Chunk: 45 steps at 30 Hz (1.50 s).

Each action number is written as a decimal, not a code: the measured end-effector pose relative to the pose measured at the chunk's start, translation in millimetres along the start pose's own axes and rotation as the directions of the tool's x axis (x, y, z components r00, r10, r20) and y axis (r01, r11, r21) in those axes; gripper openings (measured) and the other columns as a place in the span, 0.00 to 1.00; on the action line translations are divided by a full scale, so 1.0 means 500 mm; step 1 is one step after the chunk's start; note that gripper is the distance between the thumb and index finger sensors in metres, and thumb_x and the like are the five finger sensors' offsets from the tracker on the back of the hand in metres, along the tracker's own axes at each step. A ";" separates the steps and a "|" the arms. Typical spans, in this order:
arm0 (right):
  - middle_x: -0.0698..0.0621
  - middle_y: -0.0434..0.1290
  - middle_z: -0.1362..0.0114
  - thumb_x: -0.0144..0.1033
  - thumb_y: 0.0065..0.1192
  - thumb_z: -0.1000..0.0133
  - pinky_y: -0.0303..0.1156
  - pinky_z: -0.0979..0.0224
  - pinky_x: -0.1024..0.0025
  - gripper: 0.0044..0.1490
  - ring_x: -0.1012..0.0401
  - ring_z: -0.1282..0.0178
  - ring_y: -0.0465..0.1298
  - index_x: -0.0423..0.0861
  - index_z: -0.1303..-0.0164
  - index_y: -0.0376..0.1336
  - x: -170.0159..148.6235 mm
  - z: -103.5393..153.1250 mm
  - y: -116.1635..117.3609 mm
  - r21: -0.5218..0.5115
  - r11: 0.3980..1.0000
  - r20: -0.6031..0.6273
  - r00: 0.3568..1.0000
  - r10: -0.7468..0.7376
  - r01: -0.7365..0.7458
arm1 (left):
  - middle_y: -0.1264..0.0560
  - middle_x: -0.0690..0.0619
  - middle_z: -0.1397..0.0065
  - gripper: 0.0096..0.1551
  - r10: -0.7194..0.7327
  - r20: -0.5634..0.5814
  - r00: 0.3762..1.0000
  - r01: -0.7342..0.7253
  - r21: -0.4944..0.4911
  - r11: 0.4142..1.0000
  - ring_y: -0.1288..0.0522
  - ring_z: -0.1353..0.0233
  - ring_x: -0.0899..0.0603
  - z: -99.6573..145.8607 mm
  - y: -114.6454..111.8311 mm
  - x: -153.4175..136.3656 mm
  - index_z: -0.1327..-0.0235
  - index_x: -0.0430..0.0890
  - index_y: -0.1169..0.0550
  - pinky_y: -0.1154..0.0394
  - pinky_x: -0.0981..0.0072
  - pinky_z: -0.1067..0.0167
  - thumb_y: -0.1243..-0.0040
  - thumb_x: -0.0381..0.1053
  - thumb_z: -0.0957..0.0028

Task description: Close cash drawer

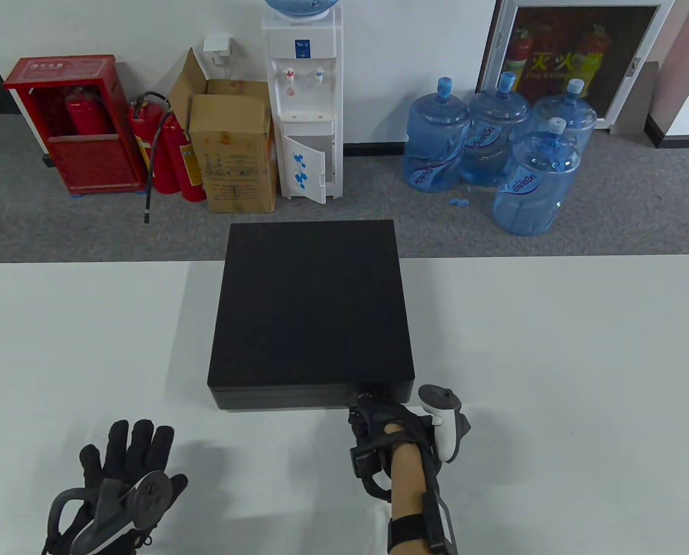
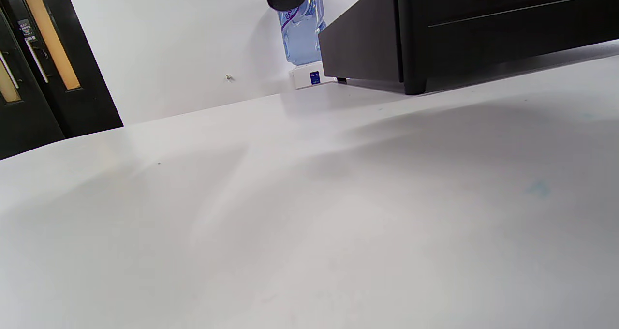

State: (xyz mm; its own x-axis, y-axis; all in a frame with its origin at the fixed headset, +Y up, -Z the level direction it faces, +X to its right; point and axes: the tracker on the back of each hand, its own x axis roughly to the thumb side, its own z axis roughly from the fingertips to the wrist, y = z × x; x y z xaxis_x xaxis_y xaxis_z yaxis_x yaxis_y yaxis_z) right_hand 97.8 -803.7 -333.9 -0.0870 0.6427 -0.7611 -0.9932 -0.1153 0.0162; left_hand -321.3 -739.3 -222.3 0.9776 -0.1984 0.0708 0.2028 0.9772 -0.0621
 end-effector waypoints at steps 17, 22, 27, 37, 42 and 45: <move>0.55 0.80 0.46 0.55 0.50 0.47 0.80 0.54 0.66 0.24 0.64 0.64 0.84 0.60 0.52 0.74 -0.023 0.022 0.027 0.033 0.981 -0.044 0.981 -0.188 0.189 | 0.51 0.45 0.06 0.49 0.006 0.004 1.000 -0.006 0.024 1.000 0.56 0.10 0.30 0.003 0.003 -0.002 0.13 0.56 0.54 0.53 0.23 0.25 0.66 0.75 0.46; 0.54 0.80 0.45 0.54 0.51 0.48 0.81 0.53 0.66 0.25 0.63 0.63 0.84 0.59 0.49 0.74 -0.029 0.031 0.019 0.027 0.988 -0.025 0.988 -0.154 0.155 | 0.51 0.45 0.06 0.49 0.005 0.007 1.000 -0.005 0.030 1.000 0.56 0.10 0.30 0.004 0.004 -0.001 0.13 0.56 0.55 0.54 0.23 0.25 0.66 0.75 0.46; 0.54 0.80 0.45 0.53 0.53 0.48 0.81 0.55 0.67 0.26 0.64 0.64 0.84 0.57 0.47 0.74 -0.027 0.047 0.010 0.010 0.997 0.013 0.997 -0.073 0.072 | 0.51 0.45 0.06 0.49 0.002 0.011 1.000 -0.003 0.040 0.999 0.56 0.10 0.30 0.004 0.005 -0.001 0.13 0.56 0.54 0.53 0.23 0.25 0.66 0.75 0.46; 0.54 0.81 0.46 0.53 0.55 0.49 0.82 0.55 0.67 0.27 0.63 0.65 0.85 0.55 0.47 0.75 -0.024 0.083 -0.008 -0.019 0.999 0.058 0.997 -0.050 0.051 | 0.50 0.45 0.06 0.49 0.005 0.009 1.000 -0.005 0.035 0.999 0.56 0.10 0.30 0.005 0.004 -0.001 0.13 0.56 0.54 0.53 0.23 0.25 0.66 0.75 0.46; 0.54 0.82 0.47 0.54 0.56 0.49 0.82 0.56 0.66 0.27 0.63 0.66 0.85 0.54 0.48 0.75 -0.016 0.103 -0.013 -0.034 0.999 0.099 0.994 -0.035 0.038 | 0.50 0.45 0.06 0.49 0.007 0.009 1.000 -0.007 0.031 0.999 0.56 0.10 0.30 0.005 0.005 -0.001 0.13 0.56 0.54 0.53 0.23 0.25 0.66 0.75 0.46; 0.54 0.82 0.48 0.55 0.57 0.49 0.82 0.56 0.66 0.26 0.63 0.66 0.85 0.54 0.50 0.75 -0.015 0.112 -0.020 -0.061 0.998 0.119 0.993 -0.013 0.020 | 0.50 0.45 0.06 0.49 0.012 0.012 1.000 -0.012 0.033 0.999 0.56 0.10 0.30 0.005 0.005 -0.001 0.13 0.56 0.54 0.53 0.23 0.25 0.66 0.75 0.46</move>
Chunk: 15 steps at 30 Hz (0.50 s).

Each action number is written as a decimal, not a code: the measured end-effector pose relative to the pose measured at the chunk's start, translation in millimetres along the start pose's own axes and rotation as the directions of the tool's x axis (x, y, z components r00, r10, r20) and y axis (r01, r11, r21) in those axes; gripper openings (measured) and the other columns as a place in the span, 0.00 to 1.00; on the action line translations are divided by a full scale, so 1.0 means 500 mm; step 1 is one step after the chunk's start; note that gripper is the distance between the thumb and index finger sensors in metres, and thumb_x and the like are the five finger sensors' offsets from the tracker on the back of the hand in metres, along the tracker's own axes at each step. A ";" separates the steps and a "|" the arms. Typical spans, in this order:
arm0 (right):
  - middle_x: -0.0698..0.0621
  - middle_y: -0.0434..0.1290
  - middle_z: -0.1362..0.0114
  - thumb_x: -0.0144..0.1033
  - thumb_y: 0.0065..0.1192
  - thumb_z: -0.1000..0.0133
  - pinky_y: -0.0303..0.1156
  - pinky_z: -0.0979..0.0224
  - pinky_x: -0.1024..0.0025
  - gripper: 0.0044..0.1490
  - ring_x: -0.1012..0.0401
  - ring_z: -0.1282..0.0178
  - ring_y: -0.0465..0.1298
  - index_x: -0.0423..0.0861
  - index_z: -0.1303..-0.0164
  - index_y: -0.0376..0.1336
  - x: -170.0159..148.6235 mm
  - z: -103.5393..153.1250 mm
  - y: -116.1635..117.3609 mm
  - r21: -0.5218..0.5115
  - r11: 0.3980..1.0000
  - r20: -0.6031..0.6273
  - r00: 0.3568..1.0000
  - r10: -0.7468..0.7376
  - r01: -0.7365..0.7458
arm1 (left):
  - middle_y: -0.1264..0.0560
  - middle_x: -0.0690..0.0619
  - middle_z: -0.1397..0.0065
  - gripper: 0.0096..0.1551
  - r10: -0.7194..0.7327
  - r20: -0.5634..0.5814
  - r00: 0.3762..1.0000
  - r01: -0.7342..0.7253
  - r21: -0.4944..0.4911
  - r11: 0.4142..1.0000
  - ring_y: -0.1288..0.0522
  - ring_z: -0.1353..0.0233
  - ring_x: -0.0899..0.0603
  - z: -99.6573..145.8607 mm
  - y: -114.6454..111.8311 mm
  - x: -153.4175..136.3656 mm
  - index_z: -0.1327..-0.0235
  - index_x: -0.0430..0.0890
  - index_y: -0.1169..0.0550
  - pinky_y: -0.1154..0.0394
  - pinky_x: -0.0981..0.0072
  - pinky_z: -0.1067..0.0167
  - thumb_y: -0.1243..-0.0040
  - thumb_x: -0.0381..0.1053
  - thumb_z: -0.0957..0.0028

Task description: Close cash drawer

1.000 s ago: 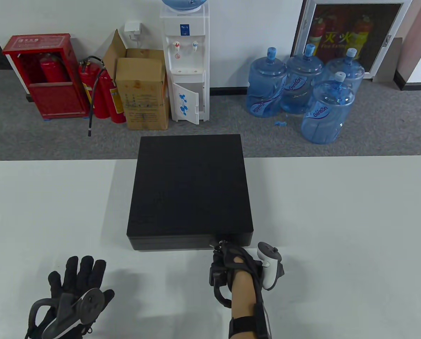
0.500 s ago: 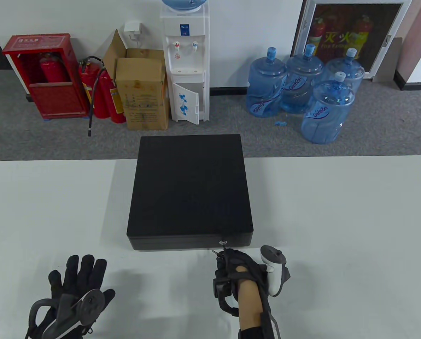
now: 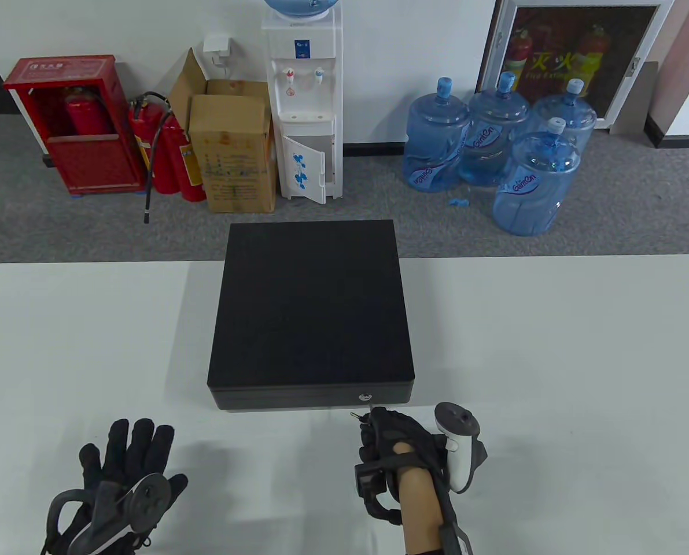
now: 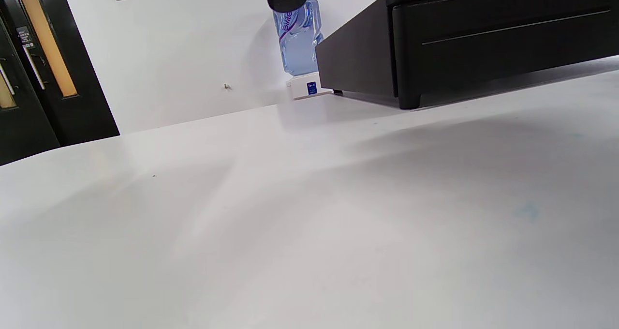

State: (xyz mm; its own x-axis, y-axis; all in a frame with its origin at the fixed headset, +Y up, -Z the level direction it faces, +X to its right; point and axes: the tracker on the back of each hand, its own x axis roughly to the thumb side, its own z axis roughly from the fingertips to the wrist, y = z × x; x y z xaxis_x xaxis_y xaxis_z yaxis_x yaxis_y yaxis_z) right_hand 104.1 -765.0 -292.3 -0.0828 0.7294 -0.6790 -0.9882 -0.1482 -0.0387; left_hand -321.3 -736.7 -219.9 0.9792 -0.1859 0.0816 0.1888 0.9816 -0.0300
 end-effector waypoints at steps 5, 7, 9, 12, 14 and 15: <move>0.54 0.83 0.50 0.55 0.60 0.50 0.82 0.57 0.66 0.26 0.63 0.68 0.85 0.53 0.51 0.76 -0.005 0.007 -0.019 -0.008 0.999 0.004 0.999 -0.039 0.039 | 0.50 0.45 0.06 0.49 0.002 0.001 1.000 -0.002 -0.006 1.000 0.56 0.10 0.30 0.000 0.000 0.000 0.13 0.56 0.54 0.53 0.23 0.25 0.66 0.75 0.46; 0.54 0.83 0.50 0.56 0.62 0.51 0.82 0.58 0.66 0.26 0.63 0.68 0.85 0.53 0.52 0.76 -0.005 0.011 -0.032 -0.014 0.998 0.013 0.998 -0.062 0.063 | 0.50 0.45 0.06 0.49 0.004 0.000 1.000 -0.004 -0.010 1.000 0.56 0.10 0.30 0.000 0.000 0.000 0.13 0.56 0.54 0.53 0.23 0.25 0.66 0.75 0.46; 0.54 0.83 0.51 0.57 0.64 0.52 0.82 0.58 0.66 0.26 0.63 0.68 0.85 0.53 0.52 0.76 -0.005 0.017 -0.043 -0.011 0.996 0.023 0.996 -0.088 0.089 | 0.50 0.45 0.06 0.49 0.010 -0.003 1.000 -0.010 -0.015 1.000 0.56 0.10 0.30 0.000 -0.002 -0.002 0.13 0.56 0.54 0.53 0.23 0.25 0.66 0.75 0.46; 0.55 0.83 0.52 0.58 0.66 0.54 0.82 0.58 0.66 0.26 0.63 0.69 0.85 0.54 0.54 0.76 -0.005 0.024 -0.058 0.005 0.991 0.057 0.990 -0.131 0.131 | 0.50 0.45 0.06 0.49 0.011 -0.009 1.000 -0.011 -0.024 1.000 0.55 0.10 0.30 -0.002 -0.004 -0.005 0.13 0.56 0.54 0.53 0.23 0.25 0.66 0.75 0.46; 0.55 0.83 0.52 0.58 0.67 0.55 0.82 0.59 0.66 0.27 0.63 0.69 0.85 0.53 0.54 0.76 -0.006 0.028 -0.064 0.047 0.986 0.077 0.983 -0.165 0.161 | 0.50 0.45 0.06 0.49 0.013 -0.012 1.000 -0.013 -0.025 1.000 0.56 0.10 0.30 -0.001 -0.004 -0.006 0.13 0.56 0.54 0.53 0.23 0.25 0.66 0.75 0.46; 0.55 0.83 0.52 0.58 0.67 0.56 0.83 0.59 0.66 0.27 0.63 0.69 0.85 0.54 0.54 0.76 -0.006 0.030 -0.066 0.066 0.983 0.086 0.980 -0.178 0.173 | 0.50 0.45 0.06 0.49 0.014 -0.013 1.000 -0.014 -0.024 1.000 0.55 0.10 0.30 -0.001 -0.004 -0.006 0.13 0.56 0.54 0.53 0.23 0.25 0.66 0.75 0.46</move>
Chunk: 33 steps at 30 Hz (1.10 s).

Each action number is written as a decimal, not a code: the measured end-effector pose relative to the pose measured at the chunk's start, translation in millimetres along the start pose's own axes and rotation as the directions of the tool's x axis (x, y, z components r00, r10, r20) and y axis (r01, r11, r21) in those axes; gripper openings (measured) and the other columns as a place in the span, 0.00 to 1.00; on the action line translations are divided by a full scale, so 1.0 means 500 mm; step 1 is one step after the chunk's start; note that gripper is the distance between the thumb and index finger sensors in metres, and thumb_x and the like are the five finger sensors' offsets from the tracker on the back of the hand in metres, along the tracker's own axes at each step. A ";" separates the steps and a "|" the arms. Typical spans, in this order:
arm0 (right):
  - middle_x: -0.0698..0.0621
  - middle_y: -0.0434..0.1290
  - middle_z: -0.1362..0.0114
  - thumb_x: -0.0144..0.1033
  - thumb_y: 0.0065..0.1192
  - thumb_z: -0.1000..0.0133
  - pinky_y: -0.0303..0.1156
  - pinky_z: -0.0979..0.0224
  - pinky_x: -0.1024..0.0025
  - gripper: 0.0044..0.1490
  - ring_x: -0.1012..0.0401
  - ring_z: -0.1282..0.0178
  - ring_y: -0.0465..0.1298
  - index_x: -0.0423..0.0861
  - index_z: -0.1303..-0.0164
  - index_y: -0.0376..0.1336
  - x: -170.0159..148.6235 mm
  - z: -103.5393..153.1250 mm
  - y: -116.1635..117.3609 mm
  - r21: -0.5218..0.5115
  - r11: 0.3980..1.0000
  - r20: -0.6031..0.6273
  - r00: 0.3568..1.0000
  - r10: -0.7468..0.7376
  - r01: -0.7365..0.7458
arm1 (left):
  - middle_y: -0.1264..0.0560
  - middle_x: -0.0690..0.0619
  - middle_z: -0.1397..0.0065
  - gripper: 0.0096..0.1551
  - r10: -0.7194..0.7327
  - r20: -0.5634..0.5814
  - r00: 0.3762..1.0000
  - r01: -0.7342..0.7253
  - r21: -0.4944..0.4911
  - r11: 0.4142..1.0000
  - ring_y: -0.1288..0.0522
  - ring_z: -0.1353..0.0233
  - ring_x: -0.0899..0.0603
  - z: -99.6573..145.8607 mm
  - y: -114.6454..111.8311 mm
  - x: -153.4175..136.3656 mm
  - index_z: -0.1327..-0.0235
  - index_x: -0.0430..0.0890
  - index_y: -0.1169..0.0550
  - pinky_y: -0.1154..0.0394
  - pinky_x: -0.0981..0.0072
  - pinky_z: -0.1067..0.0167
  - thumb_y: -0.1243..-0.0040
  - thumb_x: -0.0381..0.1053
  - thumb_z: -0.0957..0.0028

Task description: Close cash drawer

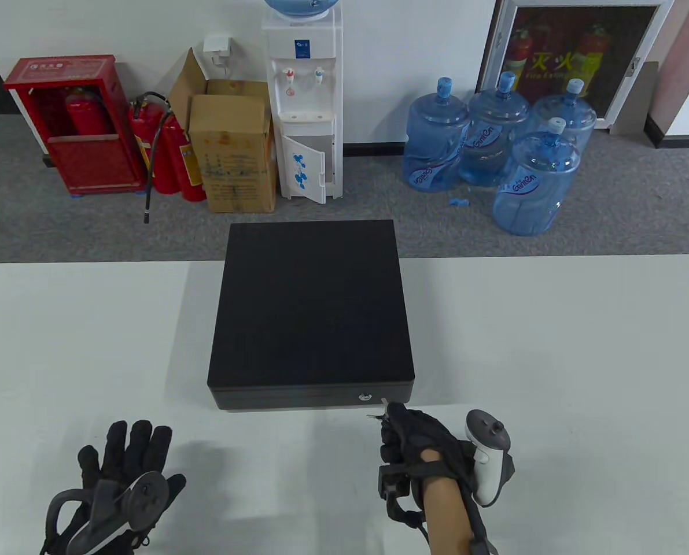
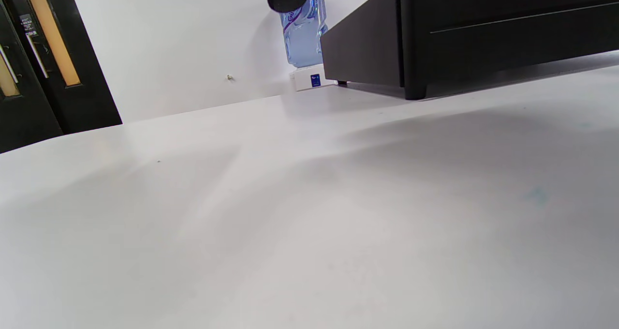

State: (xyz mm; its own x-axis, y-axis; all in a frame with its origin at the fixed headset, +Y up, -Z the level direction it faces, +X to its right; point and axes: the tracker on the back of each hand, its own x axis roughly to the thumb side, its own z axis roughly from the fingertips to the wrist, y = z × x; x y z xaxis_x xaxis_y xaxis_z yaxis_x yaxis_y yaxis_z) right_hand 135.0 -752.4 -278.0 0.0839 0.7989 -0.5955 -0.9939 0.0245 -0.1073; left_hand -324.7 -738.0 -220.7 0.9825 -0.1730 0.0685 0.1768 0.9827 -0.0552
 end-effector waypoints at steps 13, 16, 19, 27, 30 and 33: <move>0.53 0.83 0.52 0.57 0.73 0.60 0.82 0.60 0.65 0.29 0.63 0.70 0.85 0.52 0.55 0.76 0.001 0.024 -0.007 0.122 0.990 0.100 0.991 -0.086 0.074 | 0.50 0.45 0.06 0.49 -0.003 -0.003 1.000 0.003 -0.001 1.000 0.55 0.10 0.30 0.001 0.001 -0.001 0.13 0.56 0.54 0.53 0.23 0.25 0.66 0.75 0.46; 0.53 0.82 0.50 0.56 0.74 0.61 0.82 0.58 0.65 0.30 0.63 0.68 0.85 0.53 0.53 0.75 0.002 0.027 -0.015 0.116 0.990 0.116 0.989 -0.092 0.078 | 0.50 0.45 0.06 0.49 0.000 -0.004 1.000 0.000 -0.001 1.000 0.56 0.10 0.30 0.001 0.001 -0.002 0.13 0.56 0.54 0.53 0.23 0.25 0.66 0.75 0.46; 0.53 0.81 0.48 0.55 0.75 0.60 0.82 0.56 0.64 0.29 0.62 0.66 0.85 0.54 0.51 0.73 0.002 0.031 -0.027 0.100 0.994 0.113 0.992 -0.058 0.047 | 0.50 0.45 0.06 0.49 -0.002 -0.003 1.000 0.002 -0.003 1.000 0.55 0.10 0.30 0.001 0.001 -0.001 0.13 0.56 0.54 0.53 0.23 0.25 0.66 0.75 0.46; 0.51 0.79 0.45 0.54 0.69 0.54 0.81 0.54 0.63 0.27 0.61 0.64 0.84 0.52 0.49 0.71 0.010 0.050 -0.066 -0.055 0.997 0.170 0.984 0.054 -0.046 | 0.50 0.45 0.06 0.49 -0.002 0.003 1.000 0.002 0.007 1.000 0.56 0.10 0.30 0.001 0.002 0.000 0.13 0.56 0.54 0.53 0.23 0.25 0.66 0.75 0.46; 0.50 0.79 0.46 0.54 0.69 0.54 0.81 0.55 0.62 0.27 0.60 0.64 0.84 0.51 0.49 0.71 0.015 0.061 -0.079 -0.192 0.976 0.217 0.965 0.144 -0.103 | 0.50 0.45 0.07 0.49 -0.001 0.004 1.000 0.001 0.010 1.000 0.56 0.10 0.30 0.002 0.002 0.000 0.13 0.56 0.54 0.53 0.23 0.25 0.66 0.75 0.46; 0.49 0.80 0.47 0.52 0.71 0.55 0.81 0.56 0.62 0.26 0.60 0.65 0.84 0.51 0.50 0.73 0.022 0.074 -0.093 -0.349 0.916 0.251 0.922 0.296 -0.200 | 0.50 0.45 0.06 0.49 0.001 0.002 1.000 -0.001 0.009 1.000 0.56 0.10 0.30 0.002 0.002 -0.001 0.13 0.56 0.54 0.53 0.23 0.25 0.66 0.75 0.46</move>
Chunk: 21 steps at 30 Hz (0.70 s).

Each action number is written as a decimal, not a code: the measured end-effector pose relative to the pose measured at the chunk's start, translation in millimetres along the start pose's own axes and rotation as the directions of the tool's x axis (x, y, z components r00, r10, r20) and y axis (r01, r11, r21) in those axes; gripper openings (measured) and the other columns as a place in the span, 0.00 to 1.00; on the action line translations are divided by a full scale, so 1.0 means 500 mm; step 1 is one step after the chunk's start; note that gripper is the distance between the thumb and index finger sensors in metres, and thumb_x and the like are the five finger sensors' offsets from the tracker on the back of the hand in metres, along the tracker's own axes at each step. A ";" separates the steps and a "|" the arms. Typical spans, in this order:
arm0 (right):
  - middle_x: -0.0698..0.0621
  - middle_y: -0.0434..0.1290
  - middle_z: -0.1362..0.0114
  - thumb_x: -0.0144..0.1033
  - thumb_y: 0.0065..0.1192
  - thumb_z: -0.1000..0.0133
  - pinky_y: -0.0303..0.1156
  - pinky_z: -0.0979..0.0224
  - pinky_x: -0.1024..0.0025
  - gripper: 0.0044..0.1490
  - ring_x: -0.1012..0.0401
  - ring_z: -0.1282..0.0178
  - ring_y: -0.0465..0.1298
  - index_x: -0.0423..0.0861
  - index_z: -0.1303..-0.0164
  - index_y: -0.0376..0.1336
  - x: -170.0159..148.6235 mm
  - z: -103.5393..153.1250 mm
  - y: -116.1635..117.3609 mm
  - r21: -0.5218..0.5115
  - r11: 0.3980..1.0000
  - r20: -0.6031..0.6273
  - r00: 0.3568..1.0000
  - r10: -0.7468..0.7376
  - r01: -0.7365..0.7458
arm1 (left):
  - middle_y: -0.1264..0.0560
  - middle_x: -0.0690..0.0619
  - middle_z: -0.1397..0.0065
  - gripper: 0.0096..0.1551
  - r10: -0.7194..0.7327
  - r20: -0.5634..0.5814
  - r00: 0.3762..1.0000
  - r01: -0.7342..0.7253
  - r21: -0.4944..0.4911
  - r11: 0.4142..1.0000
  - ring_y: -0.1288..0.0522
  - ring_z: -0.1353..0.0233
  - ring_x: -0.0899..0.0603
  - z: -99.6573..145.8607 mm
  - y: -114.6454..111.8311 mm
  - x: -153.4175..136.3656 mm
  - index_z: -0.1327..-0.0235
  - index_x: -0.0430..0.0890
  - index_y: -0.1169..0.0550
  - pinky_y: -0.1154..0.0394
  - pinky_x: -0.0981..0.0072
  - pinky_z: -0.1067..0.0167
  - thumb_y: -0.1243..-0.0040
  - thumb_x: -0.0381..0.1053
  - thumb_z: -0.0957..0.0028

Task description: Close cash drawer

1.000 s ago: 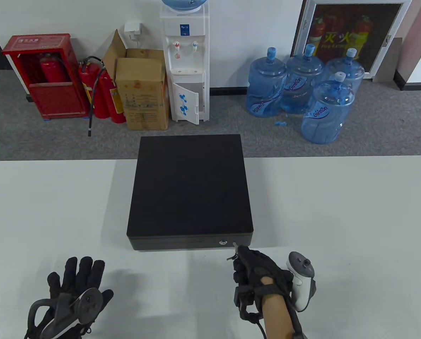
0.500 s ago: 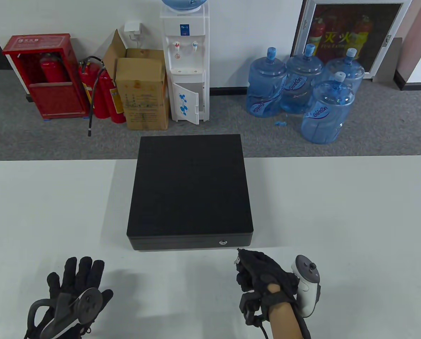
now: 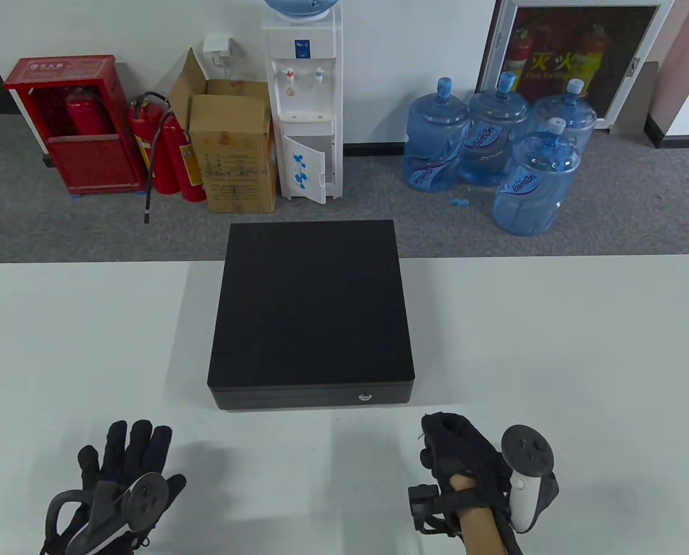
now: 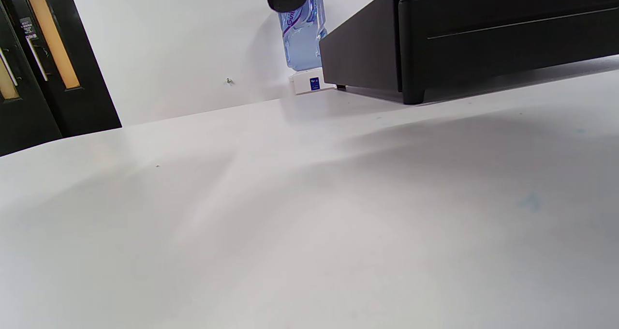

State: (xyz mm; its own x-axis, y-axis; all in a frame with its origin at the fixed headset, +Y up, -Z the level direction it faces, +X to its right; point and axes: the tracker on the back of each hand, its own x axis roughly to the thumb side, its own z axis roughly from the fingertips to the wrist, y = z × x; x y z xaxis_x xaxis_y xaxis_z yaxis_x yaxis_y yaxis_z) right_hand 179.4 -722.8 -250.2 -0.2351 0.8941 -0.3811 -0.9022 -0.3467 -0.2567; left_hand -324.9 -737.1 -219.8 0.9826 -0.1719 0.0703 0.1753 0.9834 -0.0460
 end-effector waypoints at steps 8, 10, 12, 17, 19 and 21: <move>0.50 0.80 0.47 0.52 0.73 0.56 0.81 0.55 0.62 0.27 0.60 0.65 0.85 0.52 0.50 0.73 0.041 0.022 -0.029 -0.308 0.819 0.099 0.840 0.533 -0.483 | 0.50 0.45 0.06 0.49 -0.004 0.006 1.000 0.004 0.010 1.000 0.56 0.10 0.30 0.000 0.000 0.002 0.13 0.56 0.54 0.53 0.23 0.25 0.66 0.75 0.46; 0.50 0.81 0.47 0.52 0.74 0.56 0.82 0.55 0.62 0.26 0.60 0.65 0.85 0.52 0.51 0.73 0.047 0.025 -0.029 -0.377 0.730 0.075 0.767 0.638 -0.570 | 0.50 0.45 0.06 0.49 -0.004 0.008 1.000 0.004 0.010 1.000 0.56 0.10 0.30 0.000 0.000 0.002 0.13 0.56 0.54 0.53 0.23 0.25 0.66 0.75 0.46; 0.51 0.81 0.47 0.52 0.74 0.57 0.82 0.55 0.63 0.26 0.61 0.66 0.85 0.53 0.51 0.74 0.048 0.023 -0.027 -0.421 0.638 0.048 0.686 0.726 -0.645 | 0.50 0.45 0.06 0.49 -0.004 0.008 1.000 0.004 0.012 1.000 0.56 0.10 0.30 0.000 0.000 0.002 0.13 0.56 0.54 0.53 0.23 0.25 0.66 0.75 0.46; 0.51 0.82 0.48 0.53 0.75 0.57 0.82 0.56 0.63 0.26 0.62 0.67 0.85 0.53 0.52 0.74 0.034 0.007 -0.017 -0.473 0.447 -0.020 0.517 0.856 -0.759 | 0.50 0.45 0.06 0.49 -0.003 0.005 1.000 0.003 0.013 1.000 0.56 0.10 0.30 0.000 0.000 0.001 0.13 0.56 0.54 0.53 0.23 0.25 0.66 0.75 0.46; 0.51 0.82 0.48 0.53 0.75 0.58 0.82 0.56 0.63 0.26 0.62 0.67 0.85 0.53 0.52 0.74 0.026 -0.001 -0.015 -0.467 0.408 -0.047 0.483 0.874 -0.784 | 0.50 0.45 0.06 0.49 -0.004 0.005 1.000 0.004 0.011 1.000 0.55 0.10 0.30 0.000 0.000 0.001 0.13 0.56 0.54 0.53 0.23 0.25 0.66 0.75 0.46; 0.51 0.82 0.49 0.53 0.75 0.58 0.82 0.56 0.64 0.26 0.62 0.67 0.85 0.53 0.52 0.74 0.017 -0.010 -0.014 -0.461 0.379 -0.077 0.461 0.884 -0.802 | 0.50 0.45 0.06 0.49 -0.005 0.005 1.000 0.005 0.009 1.000 0.56 0.10 0.30 0.000 0.000 0.002 0.13 0.56 0.54 0.53 0.23 0.25 0.66 0.75 0.46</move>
State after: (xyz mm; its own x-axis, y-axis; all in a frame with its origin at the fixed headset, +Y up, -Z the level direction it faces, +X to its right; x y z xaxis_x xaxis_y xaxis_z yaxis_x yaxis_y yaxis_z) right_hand 185.7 -714.3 -255.8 -0.8780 0.0843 -0.4712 0.0138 -0.9795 -0.2010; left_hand -324.1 -737.4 -219.6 0.9814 -0.1766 0.0753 0.1797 0.9830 -0.0367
